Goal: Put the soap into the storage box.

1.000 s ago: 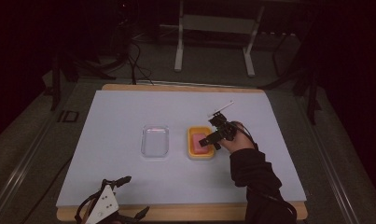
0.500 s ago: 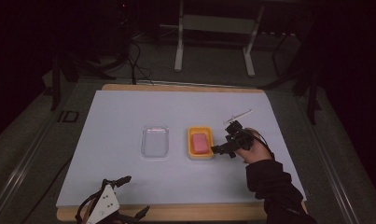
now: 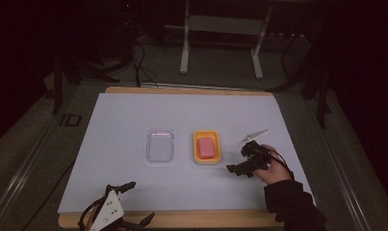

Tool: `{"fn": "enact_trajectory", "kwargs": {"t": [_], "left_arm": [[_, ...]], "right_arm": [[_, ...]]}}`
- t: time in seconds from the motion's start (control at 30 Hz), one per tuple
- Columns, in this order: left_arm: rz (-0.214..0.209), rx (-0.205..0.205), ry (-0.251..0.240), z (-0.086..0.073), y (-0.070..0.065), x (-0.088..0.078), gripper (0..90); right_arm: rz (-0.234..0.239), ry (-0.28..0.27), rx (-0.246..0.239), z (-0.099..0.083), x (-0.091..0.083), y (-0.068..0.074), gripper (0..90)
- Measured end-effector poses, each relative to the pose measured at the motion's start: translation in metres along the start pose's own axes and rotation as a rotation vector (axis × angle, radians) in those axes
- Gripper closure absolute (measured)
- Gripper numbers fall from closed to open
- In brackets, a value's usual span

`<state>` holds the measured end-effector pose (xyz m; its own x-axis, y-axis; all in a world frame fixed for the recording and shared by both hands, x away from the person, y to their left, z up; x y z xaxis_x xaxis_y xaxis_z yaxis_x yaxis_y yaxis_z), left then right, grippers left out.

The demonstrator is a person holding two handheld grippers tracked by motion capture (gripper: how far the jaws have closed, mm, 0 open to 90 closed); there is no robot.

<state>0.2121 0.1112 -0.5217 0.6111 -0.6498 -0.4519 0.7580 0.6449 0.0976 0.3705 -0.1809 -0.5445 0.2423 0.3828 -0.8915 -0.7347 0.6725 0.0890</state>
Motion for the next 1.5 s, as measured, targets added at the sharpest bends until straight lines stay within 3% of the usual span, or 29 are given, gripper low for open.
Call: {"fn": "enact_trajectory", "kwargs": {"t": [0.13,0.63,0.83,1.07,1.5], "left_arm": [[0.001,0.001,0.001,0.0,0.0,0.0,0.8],[-0.004,0.0,0.001,0.0,0.0,0.0,0.8],[-0.005,0.006,-0.002,0.0,-0.001,-0.001,0.8],[-0.006,0.006,-0.005,0.001,-0.001,-0.001,0.8],[-0.014,0.006,-0.004,0.002,-0.001,-0.001,0.8]], "right_arm": [[-0.011,-0.013,-0.019,-0.01,-0.001,-0.001,13.3],[-0.08,-0.056,-0.003,-0.047,-0.002,-0.011,13.4],[-0.076,-0.086,0.018,-0.055,-0.004,-0.011,13.3],[-0.075,-0.15,0.008,-0.063,-0.007,-0.011,13.0],[-0.064,-0.162,-0.003,-0.066,-0.001,-0.014,13.2]]}}
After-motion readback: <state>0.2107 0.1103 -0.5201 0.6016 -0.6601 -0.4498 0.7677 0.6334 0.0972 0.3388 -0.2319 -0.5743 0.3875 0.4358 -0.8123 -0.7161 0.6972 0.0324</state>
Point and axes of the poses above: each handheld gripper's, and its own axes: x roughly forward along the jaws, z roughly out of its top, y roughly to its left, the point moved 10 cm from there along x, roughly forward along the jaws, and after that the axes turned 6 degrees about y, right-handed, at the moved point
